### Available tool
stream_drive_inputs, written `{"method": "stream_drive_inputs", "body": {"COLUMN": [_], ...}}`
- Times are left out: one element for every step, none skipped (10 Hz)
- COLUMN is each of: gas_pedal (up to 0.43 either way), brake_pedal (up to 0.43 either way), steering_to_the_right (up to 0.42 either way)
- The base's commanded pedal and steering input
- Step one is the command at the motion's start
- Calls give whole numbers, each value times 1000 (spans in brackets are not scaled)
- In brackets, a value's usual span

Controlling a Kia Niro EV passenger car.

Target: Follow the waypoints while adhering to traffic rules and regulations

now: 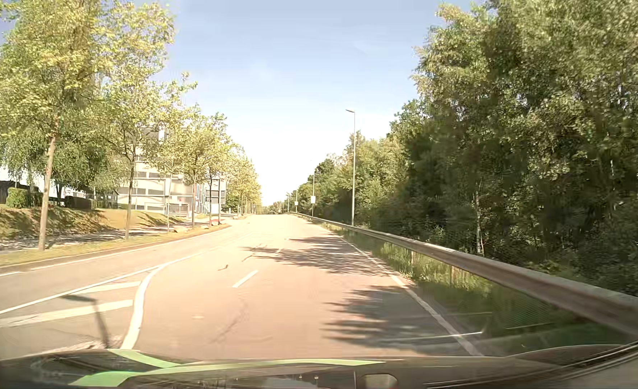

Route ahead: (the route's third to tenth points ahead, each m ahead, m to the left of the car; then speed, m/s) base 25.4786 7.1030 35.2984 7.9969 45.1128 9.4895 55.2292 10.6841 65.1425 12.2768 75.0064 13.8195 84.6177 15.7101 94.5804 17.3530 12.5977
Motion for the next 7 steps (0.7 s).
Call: {"method": "stream_drive_inputs", "body": {"gas_pedal": [169,169,169,169,169,169,169], "brake_pedal": [0,0,0,0,0,0,0], "steering_to_the_right": [-20,-20,-22,-24,-25,-25,-25]}}
